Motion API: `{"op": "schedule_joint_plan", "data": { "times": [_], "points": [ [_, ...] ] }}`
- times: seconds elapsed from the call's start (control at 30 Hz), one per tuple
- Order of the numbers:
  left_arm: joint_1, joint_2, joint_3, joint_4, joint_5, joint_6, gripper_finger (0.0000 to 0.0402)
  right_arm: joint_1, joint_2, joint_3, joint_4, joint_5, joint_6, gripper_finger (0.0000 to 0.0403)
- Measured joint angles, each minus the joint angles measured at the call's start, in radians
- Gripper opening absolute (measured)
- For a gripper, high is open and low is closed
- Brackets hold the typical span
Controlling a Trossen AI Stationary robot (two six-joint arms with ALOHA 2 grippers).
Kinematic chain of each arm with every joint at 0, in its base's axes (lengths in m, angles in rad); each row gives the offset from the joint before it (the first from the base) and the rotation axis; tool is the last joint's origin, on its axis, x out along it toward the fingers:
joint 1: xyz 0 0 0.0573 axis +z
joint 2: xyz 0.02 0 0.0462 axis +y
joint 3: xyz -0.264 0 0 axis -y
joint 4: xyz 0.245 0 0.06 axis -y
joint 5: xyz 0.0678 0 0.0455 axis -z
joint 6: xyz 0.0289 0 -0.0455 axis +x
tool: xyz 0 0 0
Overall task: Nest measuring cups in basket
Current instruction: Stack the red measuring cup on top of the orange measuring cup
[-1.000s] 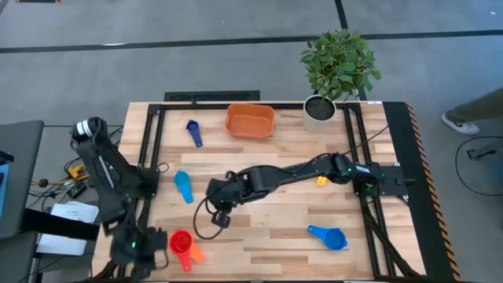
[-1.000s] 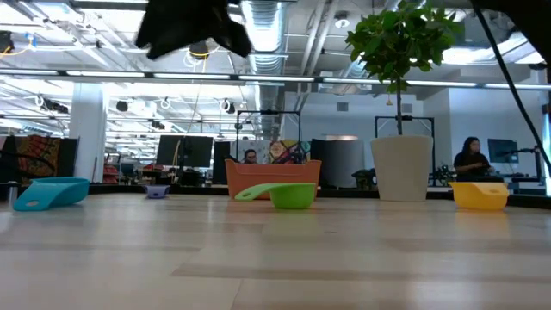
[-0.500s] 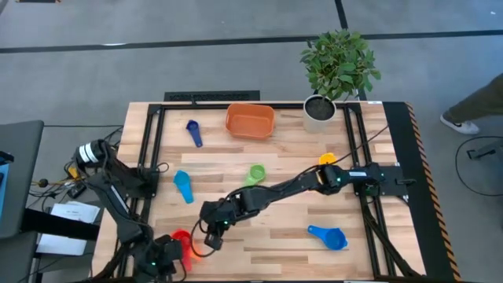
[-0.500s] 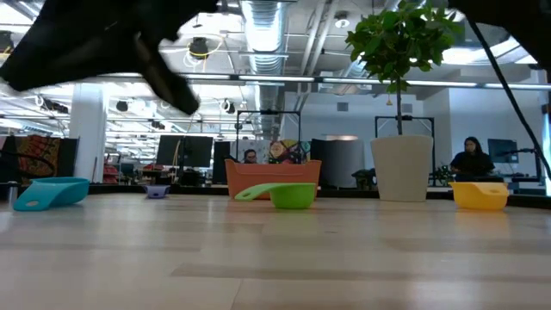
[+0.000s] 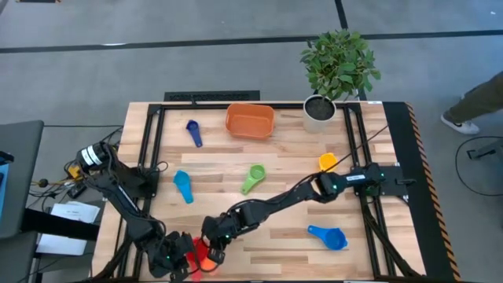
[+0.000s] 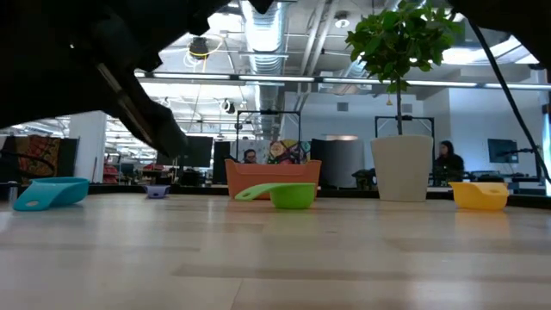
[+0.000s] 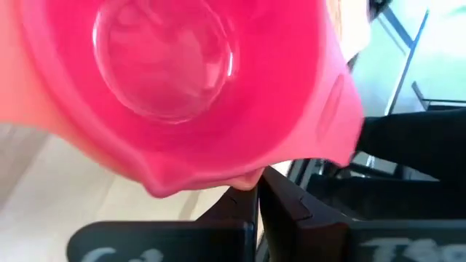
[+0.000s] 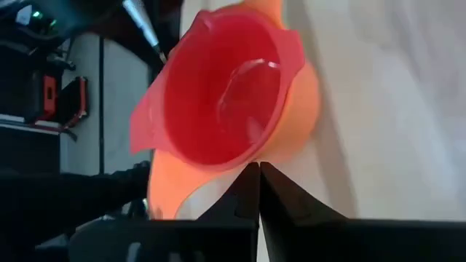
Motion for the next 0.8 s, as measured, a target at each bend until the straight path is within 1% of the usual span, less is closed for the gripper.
{"op": "schedule_joint_plan", "data": {
  "times": [0.1,0.2,0.33,0.47,0.67,0.73,0.8],
  "points": [
    [0.021,0.0,0.0,0.006,0.01,0.0,0.0,0.006,0.0,0.0,-0.015,-0.001,0.005,0.0028],
    [0.039,0.0,0.0,0.016,0.021,0.0,0.0,0.005,0.0,0.0,-0.027,0.002,0.039,0.002],
    [0.048,-0.009,0.0,0.017,0.004,-0.025,0.0,0.003,0.0,0.0,-0.062,0.052,0.063,0.0013],
    [0.05,-0.035,0.0,-0.054,-0.015,-0.079,0.0,-0.017,0.0,0.0,-0.08,0.072,0.063,0.0022],
    [0.048,-0.108,0.0,-0.239,-0.035,-0.151,0.0,-0.043,0.0,0.0,-0.09,0.076,0.063,0.0029],
    [0.043,-0.129,0.0,-0.267,-0.034,-0.158,0.0,-0.046,0.0,0.001,-0.096,0.076,0.063,0.0025],
    [0.031,-0.144,0.0,-0.261,-0.027,-0.163,0.0,-0.043,0.0,0.001,-0.115,0.076,0.064,0.0021]
  ]
}}
